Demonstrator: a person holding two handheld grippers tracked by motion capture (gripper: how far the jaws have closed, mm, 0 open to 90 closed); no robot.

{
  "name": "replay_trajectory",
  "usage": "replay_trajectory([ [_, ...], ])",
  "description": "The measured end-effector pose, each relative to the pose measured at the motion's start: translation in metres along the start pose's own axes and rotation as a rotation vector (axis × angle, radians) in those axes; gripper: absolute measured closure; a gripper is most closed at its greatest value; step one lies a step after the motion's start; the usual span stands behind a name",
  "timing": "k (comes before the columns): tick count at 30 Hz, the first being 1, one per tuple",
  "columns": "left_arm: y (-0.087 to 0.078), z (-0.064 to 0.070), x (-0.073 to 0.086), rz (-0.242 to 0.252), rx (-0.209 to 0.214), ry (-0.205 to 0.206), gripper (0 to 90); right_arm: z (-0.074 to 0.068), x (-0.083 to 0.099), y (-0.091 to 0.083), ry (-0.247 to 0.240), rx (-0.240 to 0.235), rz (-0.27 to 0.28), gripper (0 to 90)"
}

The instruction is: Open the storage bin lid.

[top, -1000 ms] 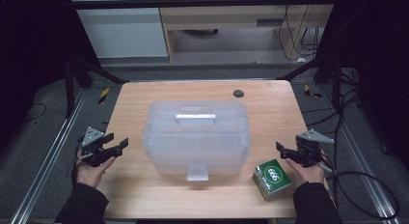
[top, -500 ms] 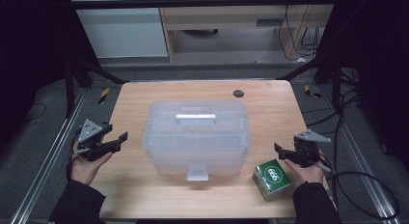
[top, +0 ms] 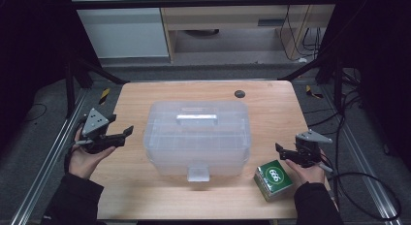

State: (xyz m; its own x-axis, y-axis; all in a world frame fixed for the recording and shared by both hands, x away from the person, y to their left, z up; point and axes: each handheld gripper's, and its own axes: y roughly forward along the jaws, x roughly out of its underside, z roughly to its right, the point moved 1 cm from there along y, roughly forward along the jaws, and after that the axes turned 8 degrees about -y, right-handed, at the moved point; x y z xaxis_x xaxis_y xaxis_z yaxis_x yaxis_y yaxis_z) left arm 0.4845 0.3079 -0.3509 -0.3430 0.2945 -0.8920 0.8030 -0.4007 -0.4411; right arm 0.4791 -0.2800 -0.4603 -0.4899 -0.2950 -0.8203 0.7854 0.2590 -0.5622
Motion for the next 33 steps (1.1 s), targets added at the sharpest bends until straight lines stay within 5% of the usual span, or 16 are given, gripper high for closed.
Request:
replay_trajectory([
  [16,-0.006,0.013,-0.041,-0.006,0.004,0.123,29.0,-0.002,-0.003,-0.003,-0.025,-0.031,-0.016,31.8],
  [33,-0.012,0.033,-0.074,-0.01,0.032,0.26,31.6,-0.003,-0.002,-0.001,-0.045,-0.038,-0.036,31.4],
])
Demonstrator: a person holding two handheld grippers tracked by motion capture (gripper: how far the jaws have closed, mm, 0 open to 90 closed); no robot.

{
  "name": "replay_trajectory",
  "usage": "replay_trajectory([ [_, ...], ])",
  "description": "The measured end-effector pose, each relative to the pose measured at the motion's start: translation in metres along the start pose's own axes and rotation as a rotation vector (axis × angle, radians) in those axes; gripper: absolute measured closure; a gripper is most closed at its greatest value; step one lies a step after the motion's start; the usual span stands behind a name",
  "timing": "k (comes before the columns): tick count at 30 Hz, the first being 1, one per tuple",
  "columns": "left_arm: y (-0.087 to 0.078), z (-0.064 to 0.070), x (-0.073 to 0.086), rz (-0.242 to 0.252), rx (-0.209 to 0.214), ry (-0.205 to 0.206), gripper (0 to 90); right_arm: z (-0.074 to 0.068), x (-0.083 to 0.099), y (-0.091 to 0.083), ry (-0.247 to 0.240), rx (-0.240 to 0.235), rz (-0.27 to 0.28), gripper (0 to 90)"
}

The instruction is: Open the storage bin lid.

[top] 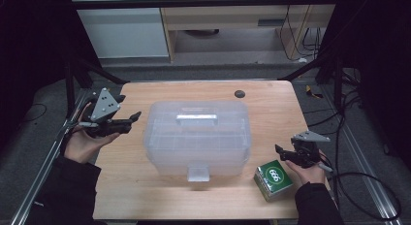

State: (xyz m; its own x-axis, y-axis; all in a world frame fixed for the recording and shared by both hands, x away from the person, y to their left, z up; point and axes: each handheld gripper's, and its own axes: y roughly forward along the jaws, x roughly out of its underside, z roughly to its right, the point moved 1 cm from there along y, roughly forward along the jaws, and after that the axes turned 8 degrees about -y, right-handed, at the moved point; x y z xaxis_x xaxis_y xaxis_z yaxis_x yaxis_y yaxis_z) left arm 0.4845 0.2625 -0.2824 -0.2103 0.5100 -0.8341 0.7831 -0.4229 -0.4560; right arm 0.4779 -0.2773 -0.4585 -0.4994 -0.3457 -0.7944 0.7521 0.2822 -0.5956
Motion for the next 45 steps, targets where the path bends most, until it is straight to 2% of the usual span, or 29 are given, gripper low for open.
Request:
replay_trajectory([
  [3,0.001,0.003,-0.004,-0.003,0.006,0.017,31.9,0.0,0.0,0.0,-0.003,0.0,0.01,32.6],
  [8,0.002,0.011,-0.006,-0.014,0.009,0.068,32.1,-0.001,-0.003,-0.001,0.003,-0.009,0.009,34.6],
  [10,0.003,0.012,-0.007,-0.02,0.014,0.075,32.1,-0.002,-0.003,-0.001,-0.013,-0.004,0.014,34.6],
  [15,0.003,0.016,-0.011,-0.029,0.021,0.101,31.7,-0.003,-0.003,0.0,-0.017,-0.009,0.009,34.3],
  [29,0.011,0.032,-0.029,-0.05,0.087,0.187,31.4,-0.002,-0.003,0.002,-0.023,-0.008,0.002,33.5],
  [37,0.016,0.044,-0.031,-0.088,0.138,0.233,33.5,-0.002,-0.004,0.001,-0.003,-0.01,0.005,33.3],
  [45,0.024,0.053,-0.035,-0.111,0.16,0.272,35.3,-0.002,-0.004,0.001,-0.004,-0.023,0.01,35.6],
])
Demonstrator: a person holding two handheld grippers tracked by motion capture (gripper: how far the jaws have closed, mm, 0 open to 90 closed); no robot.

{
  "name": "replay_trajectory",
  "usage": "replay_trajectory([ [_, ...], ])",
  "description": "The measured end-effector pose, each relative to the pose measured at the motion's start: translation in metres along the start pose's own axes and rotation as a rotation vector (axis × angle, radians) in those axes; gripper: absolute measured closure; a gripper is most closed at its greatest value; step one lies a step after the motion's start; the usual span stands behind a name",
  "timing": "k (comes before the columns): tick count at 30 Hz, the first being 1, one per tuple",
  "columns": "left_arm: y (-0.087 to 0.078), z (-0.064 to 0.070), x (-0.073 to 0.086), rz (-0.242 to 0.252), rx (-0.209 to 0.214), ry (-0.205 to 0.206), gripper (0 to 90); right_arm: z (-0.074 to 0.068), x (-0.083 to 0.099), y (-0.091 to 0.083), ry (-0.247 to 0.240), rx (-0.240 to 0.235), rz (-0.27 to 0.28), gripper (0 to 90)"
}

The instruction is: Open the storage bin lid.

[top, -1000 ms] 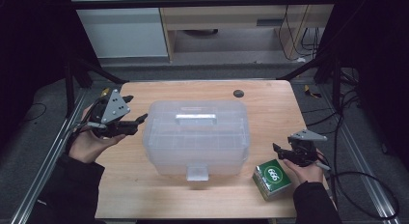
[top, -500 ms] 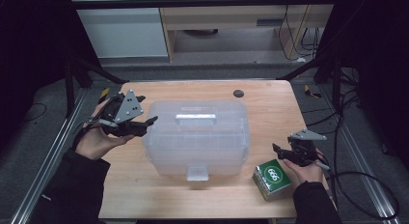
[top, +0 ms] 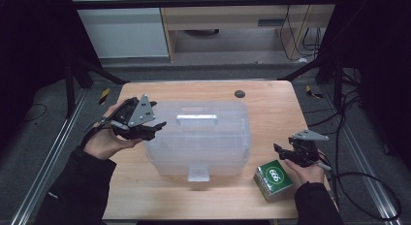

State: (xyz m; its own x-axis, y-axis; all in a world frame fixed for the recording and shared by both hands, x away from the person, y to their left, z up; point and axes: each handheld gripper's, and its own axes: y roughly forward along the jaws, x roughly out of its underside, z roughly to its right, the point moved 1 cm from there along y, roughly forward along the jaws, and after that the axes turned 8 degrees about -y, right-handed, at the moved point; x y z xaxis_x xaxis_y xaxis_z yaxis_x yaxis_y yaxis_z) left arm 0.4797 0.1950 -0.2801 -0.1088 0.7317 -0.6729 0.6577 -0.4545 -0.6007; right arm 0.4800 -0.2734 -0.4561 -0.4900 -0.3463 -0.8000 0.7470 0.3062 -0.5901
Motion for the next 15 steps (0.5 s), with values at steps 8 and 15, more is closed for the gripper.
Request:
replay_trajectory([
  [8,0.001,0.006,-0.01,-0.011,0.01,0.053,39.0,-0.001,0.0,-0.001,-0.002,-0.013,-0.003,38.6],
  [15,0.005,0.008,-0.017,-0.03,0.012,0.083,39.3,0.0,0.0,-0.001,-0.011,-0.011,-0.003,42.5],
])
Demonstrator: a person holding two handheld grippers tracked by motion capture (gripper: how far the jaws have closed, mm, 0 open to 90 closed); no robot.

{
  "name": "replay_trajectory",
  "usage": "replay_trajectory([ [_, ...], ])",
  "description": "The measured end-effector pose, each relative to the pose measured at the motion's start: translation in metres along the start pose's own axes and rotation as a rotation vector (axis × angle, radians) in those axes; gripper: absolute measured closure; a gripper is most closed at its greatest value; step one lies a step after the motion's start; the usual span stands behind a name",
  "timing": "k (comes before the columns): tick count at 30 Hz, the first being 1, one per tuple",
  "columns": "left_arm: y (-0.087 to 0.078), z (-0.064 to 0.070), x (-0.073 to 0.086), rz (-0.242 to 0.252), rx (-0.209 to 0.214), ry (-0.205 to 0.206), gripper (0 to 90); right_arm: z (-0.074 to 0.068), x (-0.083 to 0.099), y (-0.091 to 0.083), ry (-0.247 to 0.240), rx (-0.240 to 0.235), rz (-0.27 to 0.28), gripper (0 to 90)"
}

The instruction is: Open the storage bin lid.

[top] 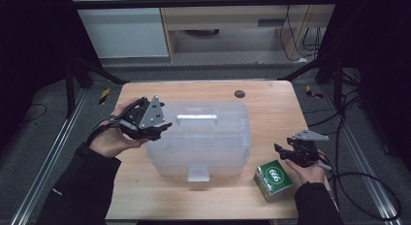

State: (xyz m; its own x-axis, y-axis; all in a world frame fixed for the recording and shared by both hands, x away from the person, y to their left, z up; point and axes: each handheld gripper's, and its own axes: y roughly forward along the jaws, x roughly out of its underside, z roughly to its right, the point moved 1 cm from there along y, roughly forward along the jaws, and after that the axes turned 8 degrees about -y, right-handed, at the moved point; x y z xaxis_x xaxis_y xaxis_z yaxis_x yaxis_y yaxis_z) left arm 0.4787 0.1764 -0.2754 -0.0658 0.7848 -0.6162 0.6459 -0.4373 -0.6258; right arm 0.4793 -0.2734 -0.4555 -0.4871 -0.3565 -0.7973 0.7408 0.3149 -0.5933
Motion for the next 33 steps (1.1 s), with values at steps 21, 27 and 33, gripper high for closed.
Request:
replay_trajectory([
  [21,0.019,0.012,-0.015,-0.061,0.02,0.107,40.7,-0.002,0.0,0.0,0.004,-0.046,-0.017,52.0],
  [27,0.026,0.015,-0.018,-0.084,-0.01,0.144,41.1,-0.003,-0.002,-0.001,0.008,-0.048,-0.03,54.6],
  [33,0.031,0.018,-0.023,-0.097,-0.014,0.176,43.0,-0.005,-0.005,-0.001,-0.004,-0.045,-0.014,55.0],
])
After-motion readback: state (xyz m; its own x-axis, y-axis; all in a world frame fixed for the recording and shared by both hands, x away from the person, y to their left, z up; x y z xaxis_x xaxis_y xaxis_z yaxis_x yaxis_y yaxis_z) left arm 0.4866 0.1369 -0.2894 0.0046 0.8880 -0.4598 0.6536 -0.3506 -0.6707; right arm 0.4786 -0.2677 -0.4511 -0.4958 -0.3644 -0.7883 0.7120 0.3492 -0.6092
